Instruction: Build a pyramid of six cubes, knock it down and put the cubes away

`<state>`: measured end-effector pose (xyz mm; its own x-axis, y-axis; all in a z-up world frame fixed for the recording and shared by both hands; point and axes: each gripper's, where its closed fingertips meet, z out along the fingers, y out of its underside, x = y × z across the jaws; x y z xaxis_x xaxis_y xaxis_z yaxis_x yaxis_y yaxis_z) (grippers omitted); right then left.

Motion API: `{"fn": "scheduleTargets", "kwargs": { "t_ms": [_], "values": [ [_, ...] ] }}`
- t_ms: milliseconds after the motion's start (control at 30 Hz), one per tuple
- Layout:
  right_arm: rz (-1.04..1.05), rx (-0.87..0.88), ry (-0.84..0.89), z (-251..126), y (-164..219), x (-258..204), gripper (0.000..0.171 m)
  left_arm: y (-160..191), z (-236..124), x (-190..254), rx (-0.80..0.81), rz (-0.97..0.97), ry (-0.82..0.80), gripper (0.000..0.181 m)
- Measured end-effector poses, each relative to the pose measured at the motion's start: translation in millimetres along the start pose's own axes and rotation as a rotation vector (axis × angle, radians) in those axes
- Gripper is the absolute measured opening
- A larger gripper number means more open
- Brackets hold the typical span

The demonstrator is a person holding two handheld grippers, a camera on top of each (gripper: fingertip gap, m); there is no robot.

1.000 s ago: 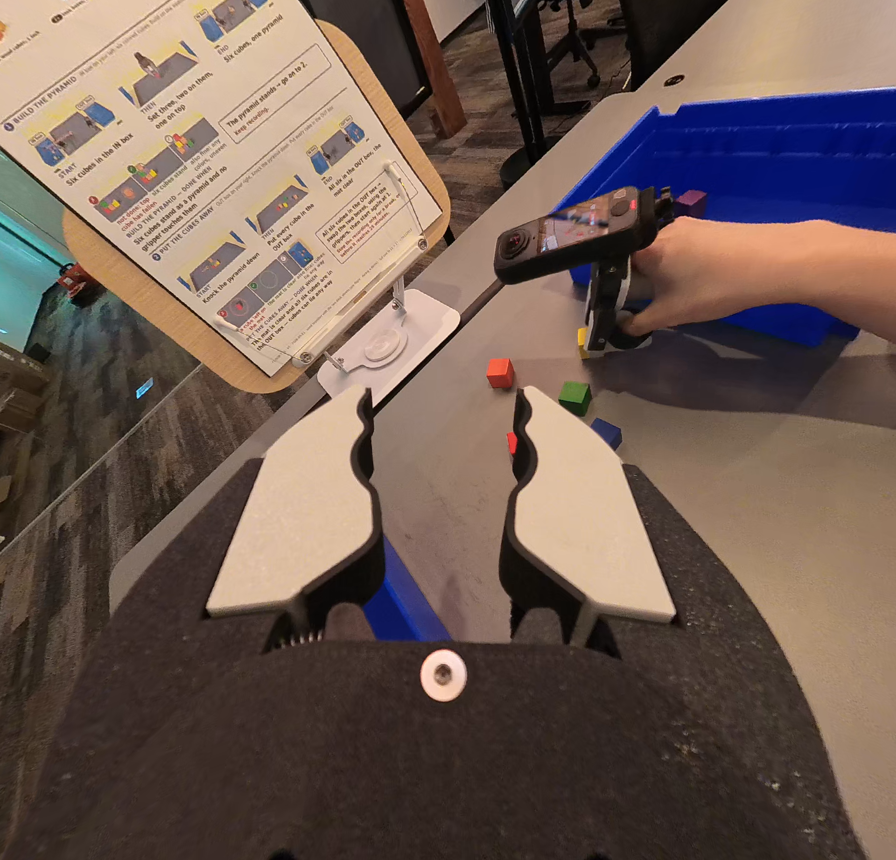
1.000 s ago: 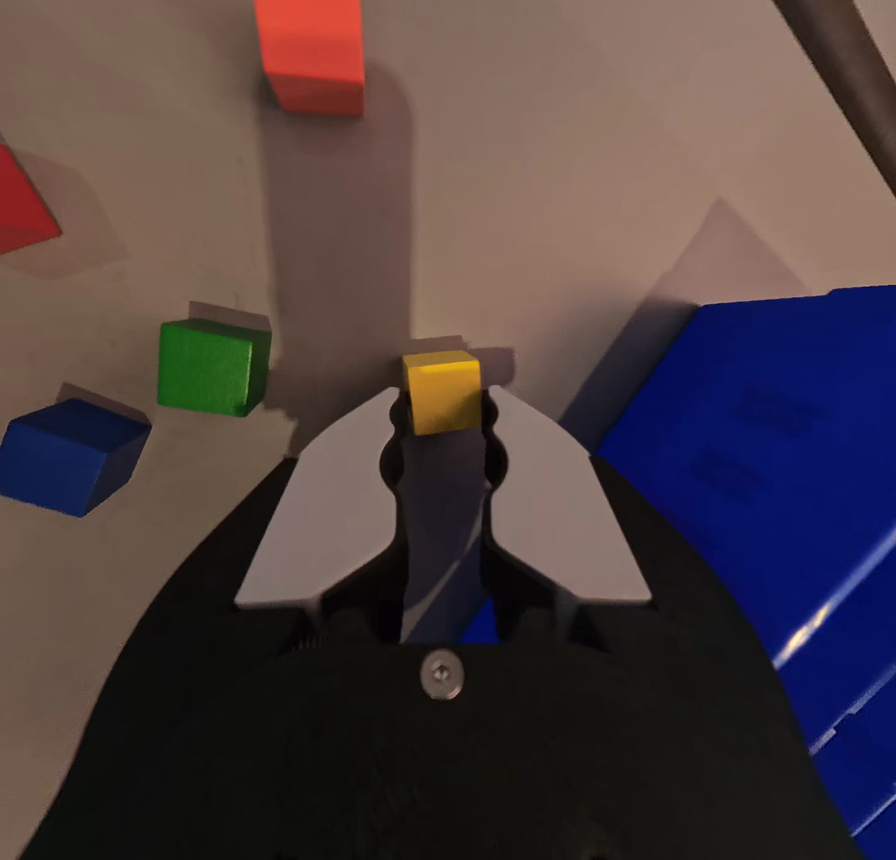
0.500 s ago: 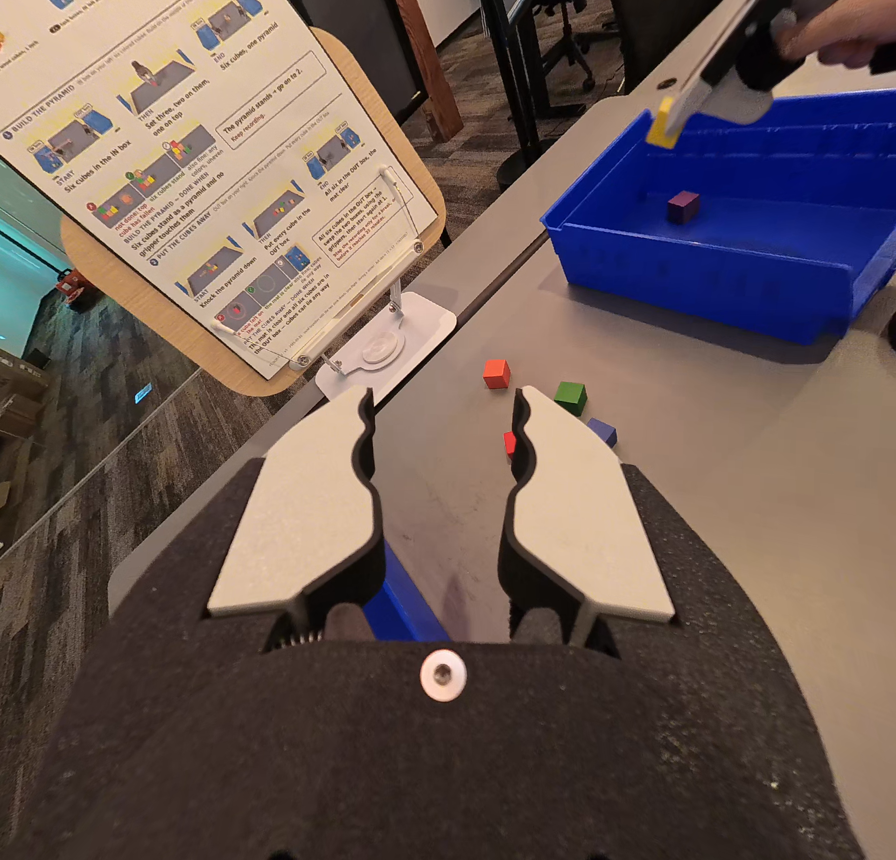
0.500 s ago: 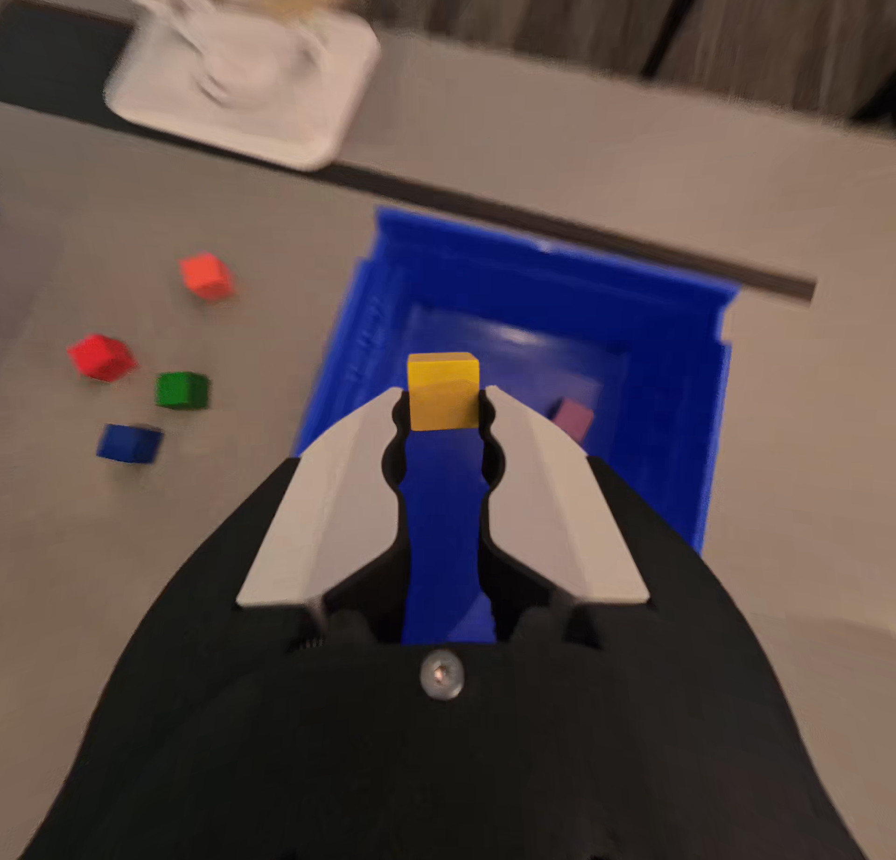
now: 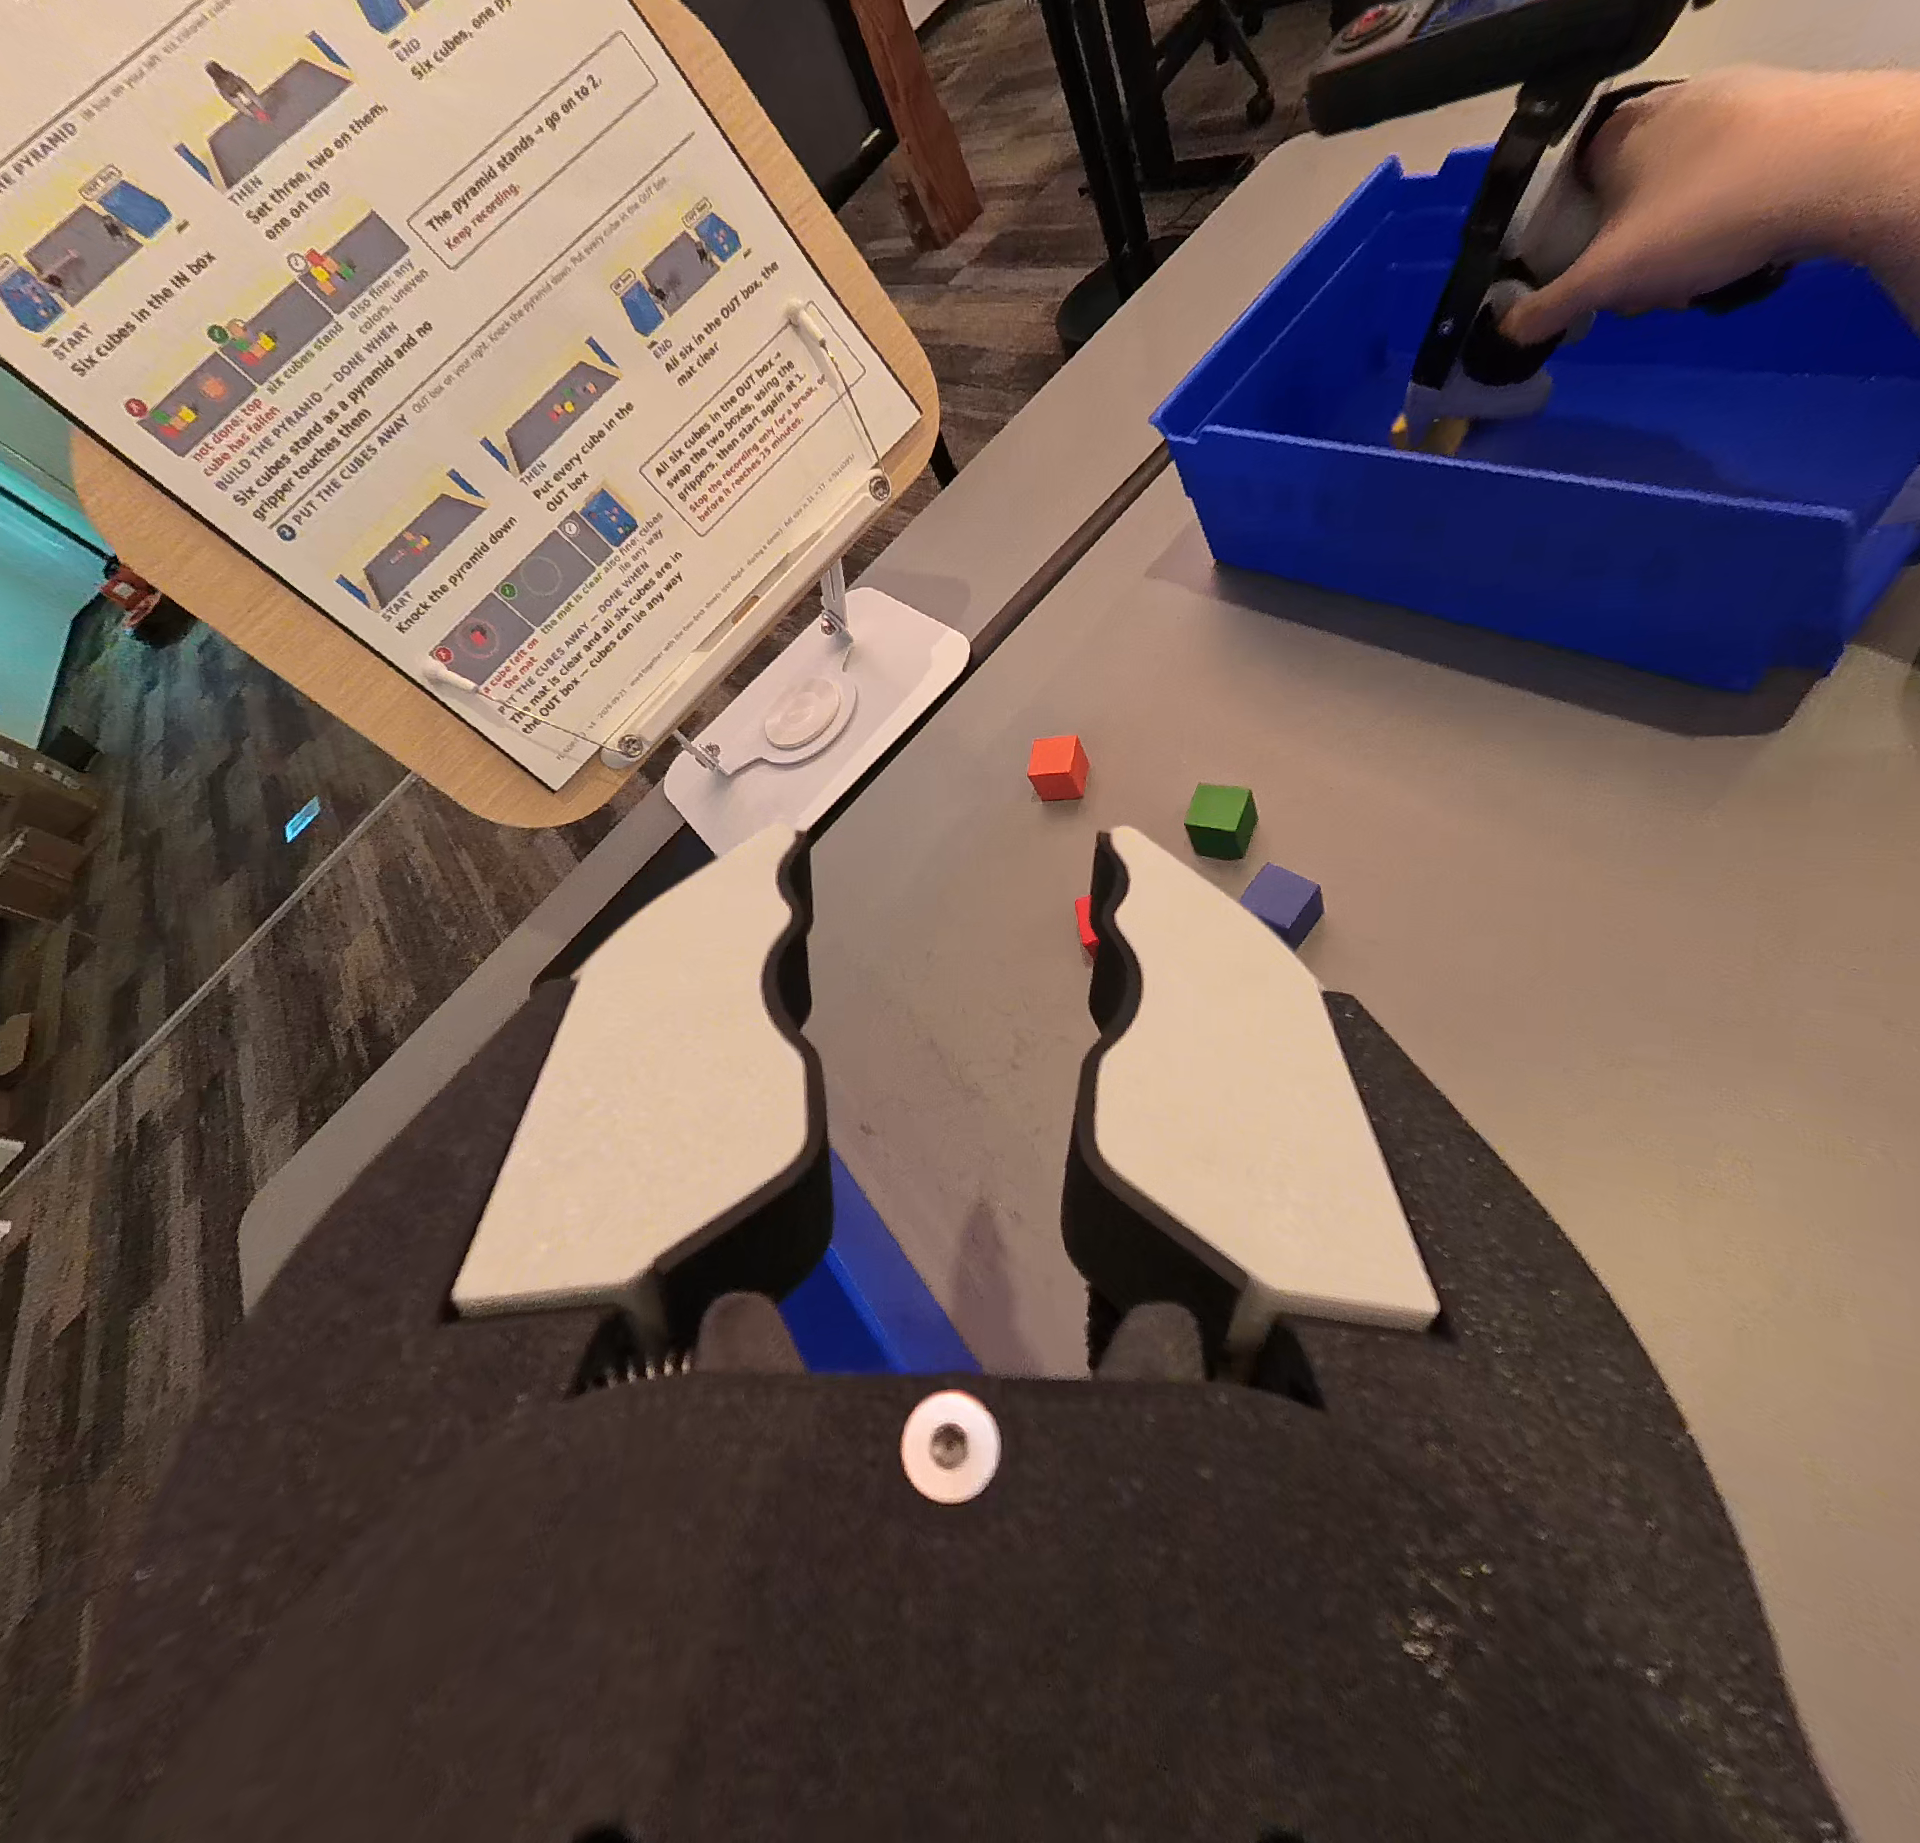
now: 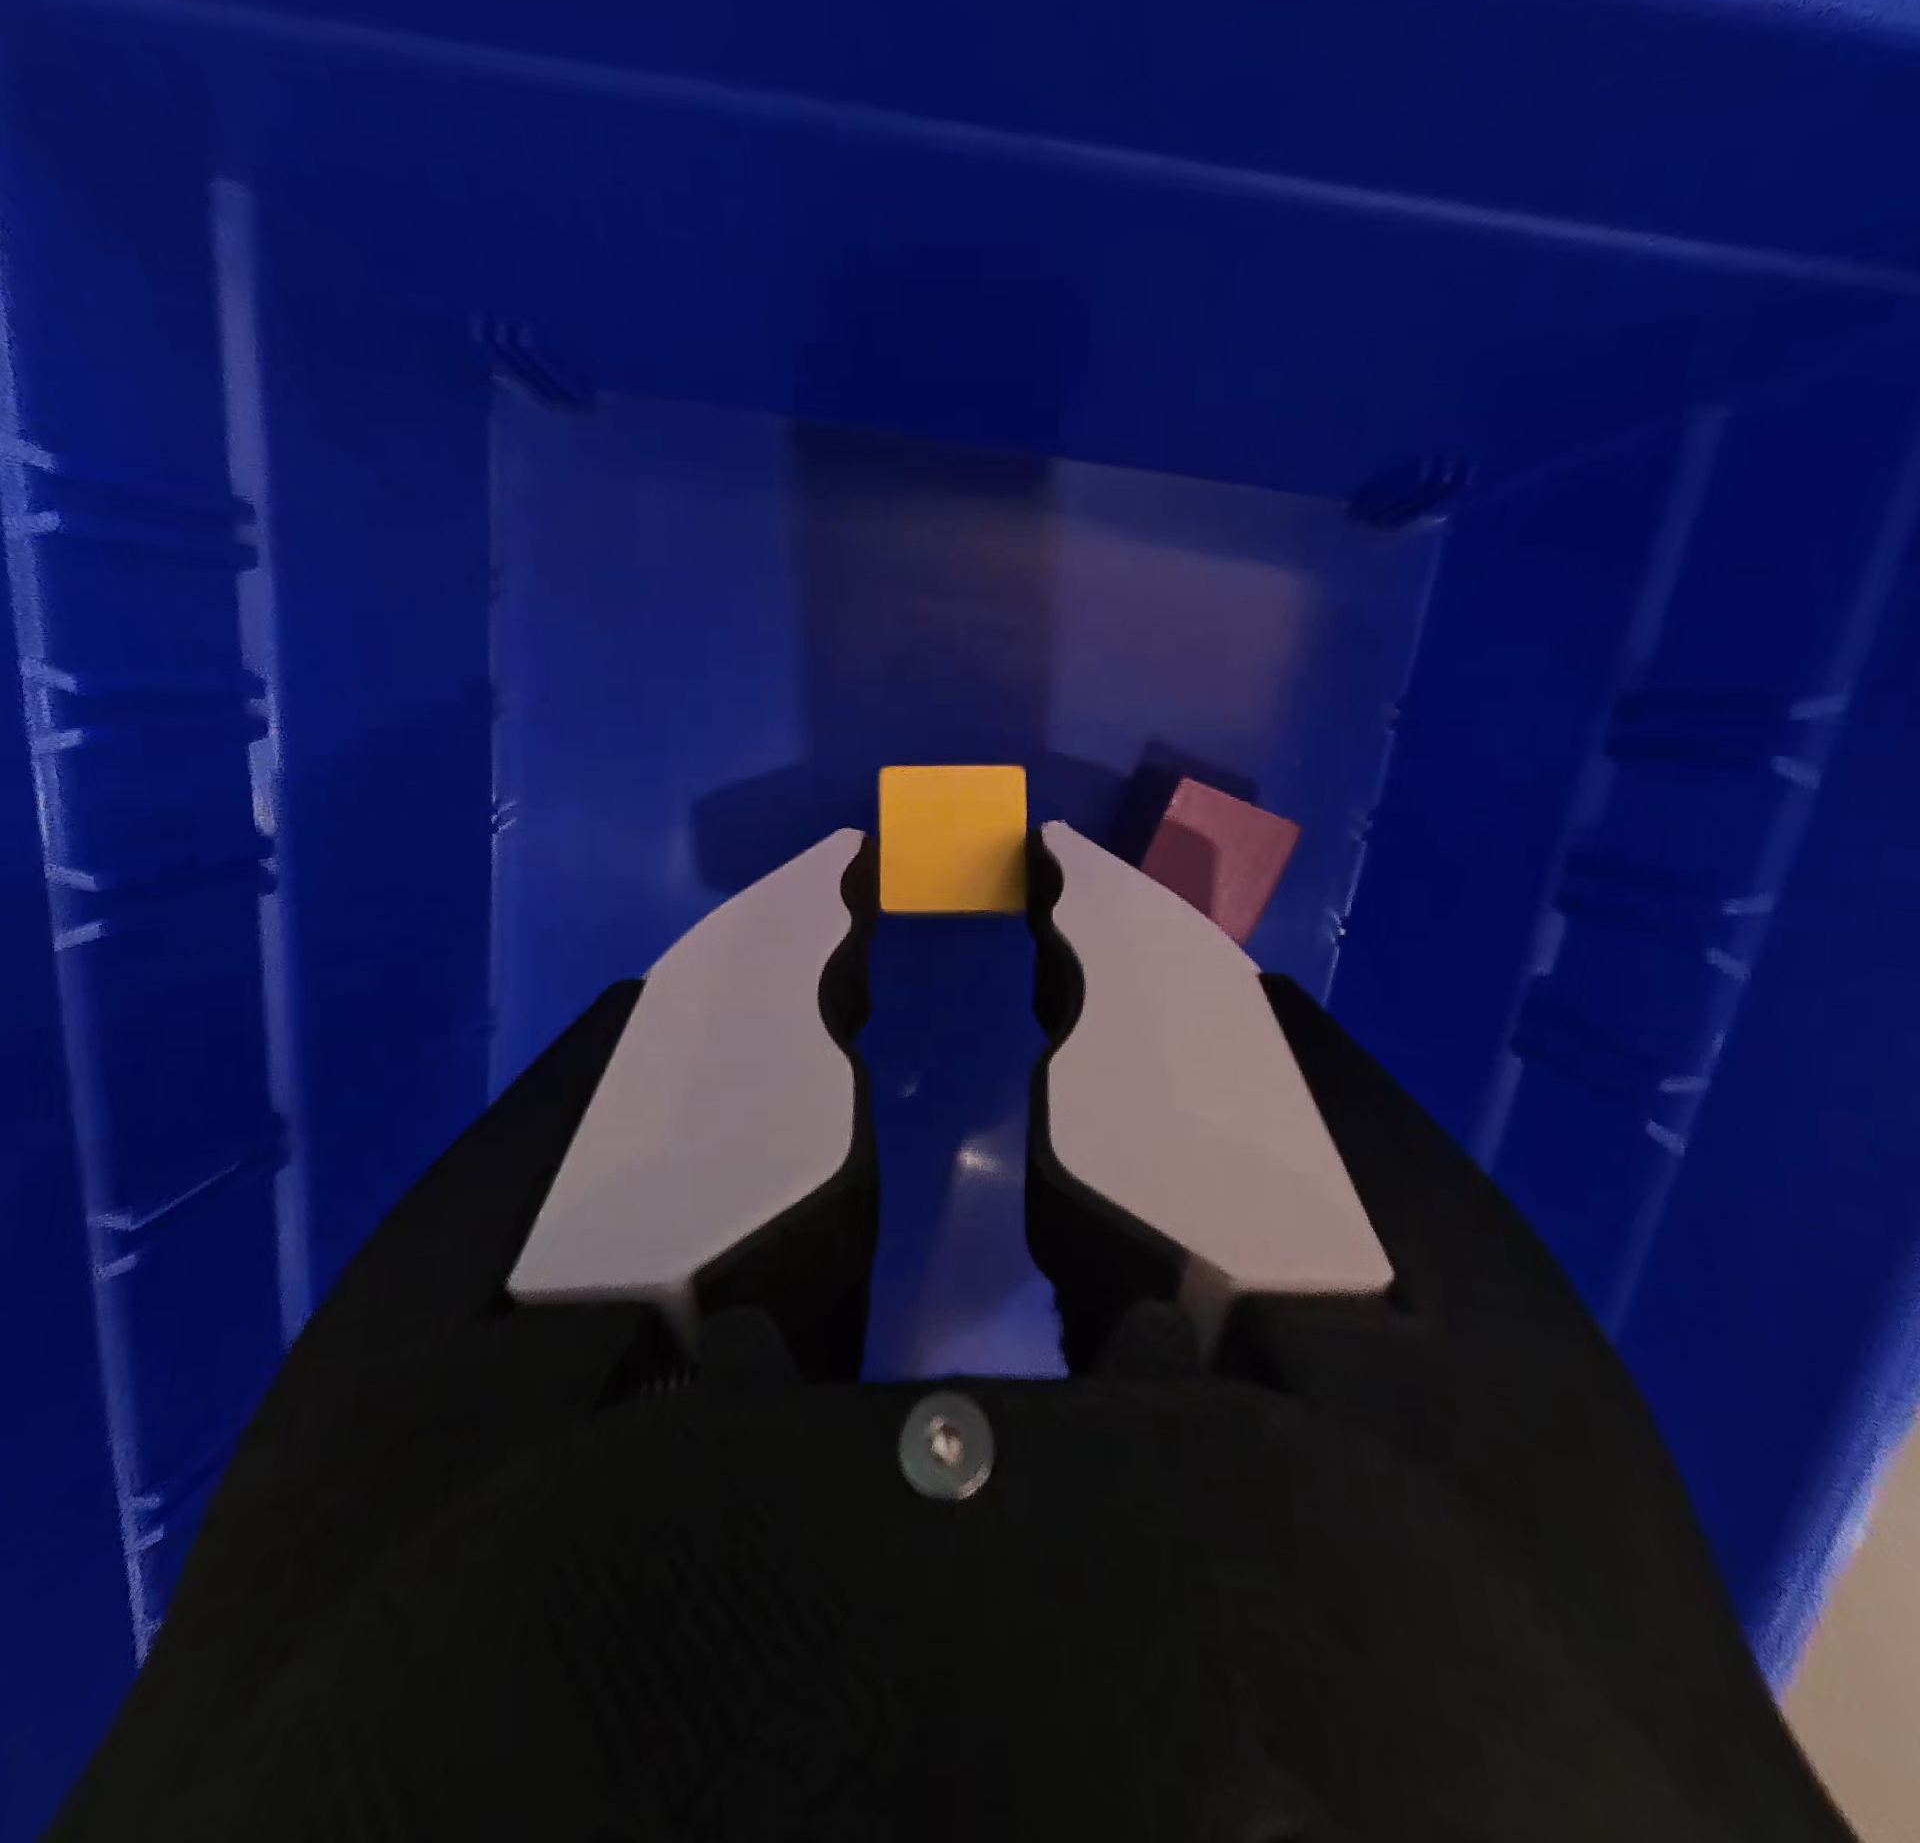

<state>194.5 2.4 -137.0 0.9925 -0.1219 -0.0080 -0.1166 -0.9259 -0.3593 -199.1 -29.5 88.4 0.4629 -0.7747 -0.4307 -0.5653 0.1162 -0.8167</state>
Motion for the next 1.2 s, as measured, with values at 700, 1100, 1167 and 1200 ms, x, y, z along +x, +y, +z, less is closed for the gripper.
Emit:
{"fn": "scheduleTargets", "kwargs": {
  "t_ms": [700, 1100, 1167, 1200],
  "values": [
    [-0.456, 0.206, -0.147, -2.9, -13.4, -251.1, 0.051, -1.4, -2.9, -1.5, 0.002, 0.011, -0.017, 0.052],
    [-0.453, 0.084, -0.329, -20.9, 1.7, -260.7, 0.029, 0.7, 0.0, 2.0, -0.011, 0.025, -0.004, 0.053],
    [-0.464, 0.239, -0.325, -73.2, -20.3, -245.2, 0.029, 0.4, -0.7, 0.8, -0.01, 0.024, -0.009, 0.053],
    [-0.452, 0.324, -0.306, -100.3, -30.4, -229.2, 0.029, 0.3, -1.0, 0.6, -0.009, 0.022, -0.009, 0.053]
  ]
}}
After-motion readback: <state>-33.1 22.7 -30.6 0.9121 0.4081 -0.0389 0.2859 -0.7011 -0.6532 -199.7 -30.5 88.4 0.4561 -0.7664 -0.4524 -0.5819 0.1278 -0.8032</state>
